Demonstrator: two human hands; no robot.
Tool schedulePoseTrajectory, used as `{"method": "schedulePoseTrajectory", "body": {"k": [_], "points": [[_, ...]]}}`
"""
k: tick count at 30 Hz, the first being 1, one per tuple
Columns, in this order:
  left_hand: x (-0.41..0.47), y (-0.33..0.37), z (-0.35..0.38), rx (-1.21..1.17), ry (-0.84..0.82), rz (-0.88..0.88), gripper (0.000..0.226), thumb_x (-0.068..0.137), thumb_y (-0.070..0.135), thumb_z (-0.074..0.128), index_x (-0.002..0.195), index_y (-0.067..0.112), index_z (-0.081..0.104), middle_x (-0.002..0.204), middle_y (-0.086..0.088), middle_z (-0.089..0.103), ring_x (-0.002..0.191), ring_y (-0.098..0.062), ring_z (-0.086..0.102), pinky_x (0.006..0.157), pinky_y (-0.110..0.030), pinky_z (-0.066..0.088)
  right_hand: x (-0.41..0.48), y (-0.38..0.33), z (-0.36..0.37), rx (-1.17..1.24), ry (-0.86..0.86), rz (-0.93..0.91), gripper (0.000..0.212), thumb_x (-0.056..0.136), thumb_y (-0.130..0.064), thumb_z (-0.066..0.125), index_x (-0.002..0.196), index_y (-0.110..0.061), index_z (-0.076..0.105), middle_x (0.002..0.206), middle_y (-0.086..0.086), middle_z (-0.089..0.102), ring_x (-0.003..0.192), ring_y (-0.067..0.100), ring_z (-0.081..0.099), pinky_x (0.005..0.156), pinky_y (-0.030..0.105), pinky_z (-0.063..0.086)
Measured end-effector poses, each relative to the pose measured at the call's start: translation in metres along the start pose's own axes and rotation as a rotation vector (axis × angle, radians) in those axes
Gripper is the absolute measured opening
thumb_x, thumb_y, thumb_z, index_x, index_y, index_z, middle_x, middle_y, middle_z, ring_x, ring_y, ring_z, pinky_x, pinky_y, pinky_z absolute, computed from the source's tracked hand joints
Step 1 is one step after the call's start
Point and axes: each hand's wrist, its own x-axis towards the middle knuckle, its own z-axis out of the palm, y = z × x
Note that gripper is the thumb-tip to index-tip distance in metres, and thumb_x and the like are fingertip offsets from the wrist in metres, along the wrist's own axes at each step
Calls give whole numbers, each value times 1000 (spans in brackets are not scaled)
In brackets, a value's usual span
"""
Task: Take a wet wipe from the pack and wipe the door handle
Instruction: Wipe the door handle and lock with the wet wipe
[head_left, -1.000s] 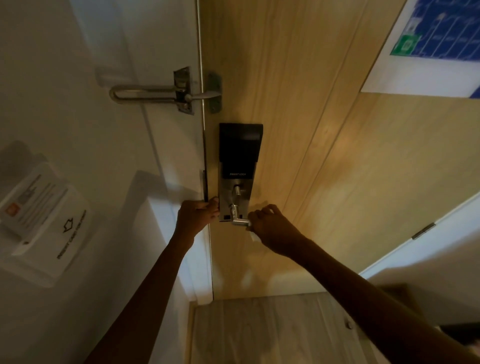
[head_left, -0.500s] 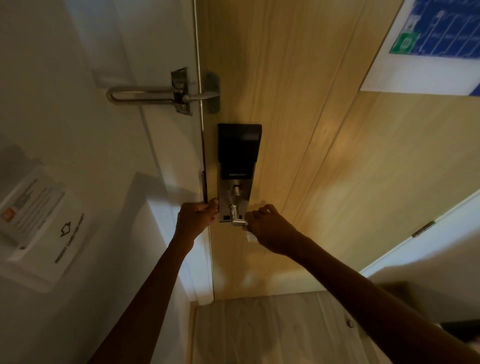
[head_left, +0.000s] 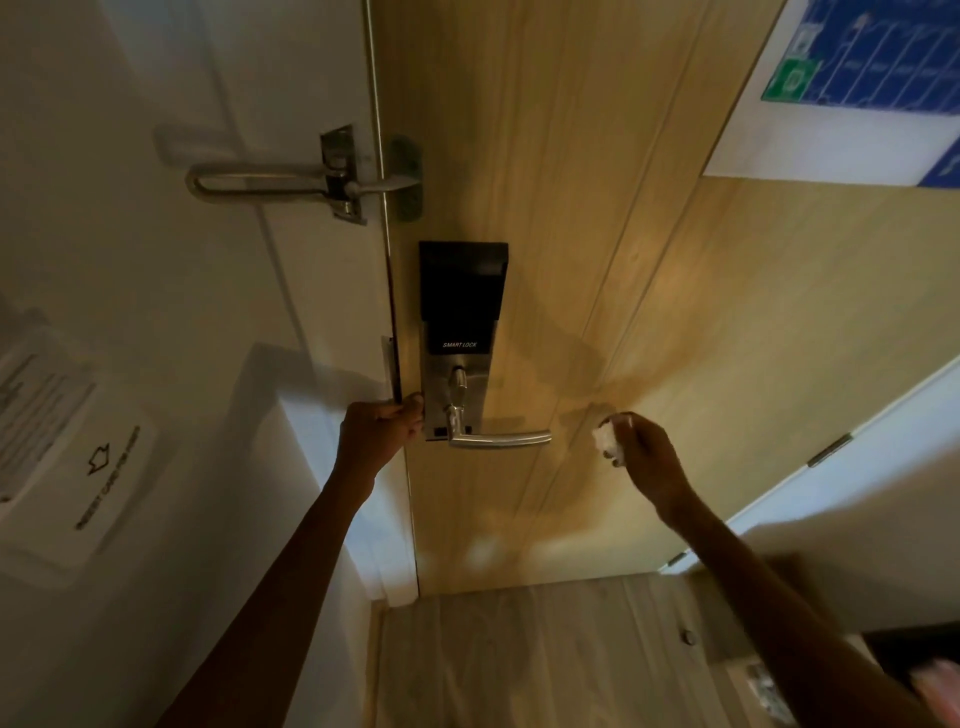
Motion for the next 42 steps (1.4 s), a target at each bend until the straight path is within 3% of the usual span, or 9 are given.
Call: {"method": "schedulePoseTrajectory", "body": {"k": [3,7,10,14,21,25,31,35,42], "points": [[0,0,0,8,9,-9,38,88,40,69,77,4,75,84,-24,74,88,-38,72,86,-47,57,-23,-2,44,603,-7,374,22,98,-18,48,107,-5,63,110,22,64,87,25,67,72,32,59],[-3,-1,0,14,-4,21,41,91,38,67,82,-2,74,85,-27,72,84,-37,72,80,-42,57,-36,-32,79,999,10,478,31,98,-19,47,116,3,58,114,21,62,105,34,62,75,30,59],[-2,-1,-1,11,-10,31,40,91,35,67,82,-3,74,84,-28,73,87,-40,71,86,-51,57,-48,-44,86,716,95,284,29,98,-18,48,112,1,65,110,15,68,107,29,64,86,35,55],[0,-3,0,-14,-12,31,37,91,31,67,83,-5,74,89,-33,70,75,-28,69,76,-38,55,-52,-53,78,521,199,151,25,94,-17,56,113,-6,69,111,7,71,108,20,64,88,36,54],[-6,5,1,-68,-18,17,16,91,26,68,80,18,75,95,-28,74,93,-34,73,90,-48,56,-35,-78,79,-214,152,-285,23,97,-20,53,113,-13,67,113,0,70,101,6,65,88,5,42],[-11,7,1,-63,-7,-17,27,90,30,69,64,30,75,94,-26,74,96,-37,72,93,-52,56,-56,-63,129,-686,68,-455,37,95,-17,50,131,-11,51,137,10,55,132,23,46,116,39,24],[-16,9,1,27,3,-8,29,86,42,69,75,16,78,79,-18,75,80,-27,74,88,-52,59,-49,-53,119,-733,93,-635,53,80,9,61,130,-9,52,134,13,57,128,25,51,114,49,28],[-16,9,0,63,26,7,37,85,47,68,80,13,79,75,-13,76,77,-27,74,85,-50,59,-33,-40,81,-633,126,-518,29,90,-5,62,118,-11,63,122,9,67,108,19,66,115,40,28],[-13,9,2,45,17,-7,30,89,39,68,78,13,78,70,-6,74,74,-19,72,87,-46,59,-39,-55,113,-694,61,-544,23,94,-12,57,116,-16,63,119,10,67,120,21,58,116,47,23]]}}
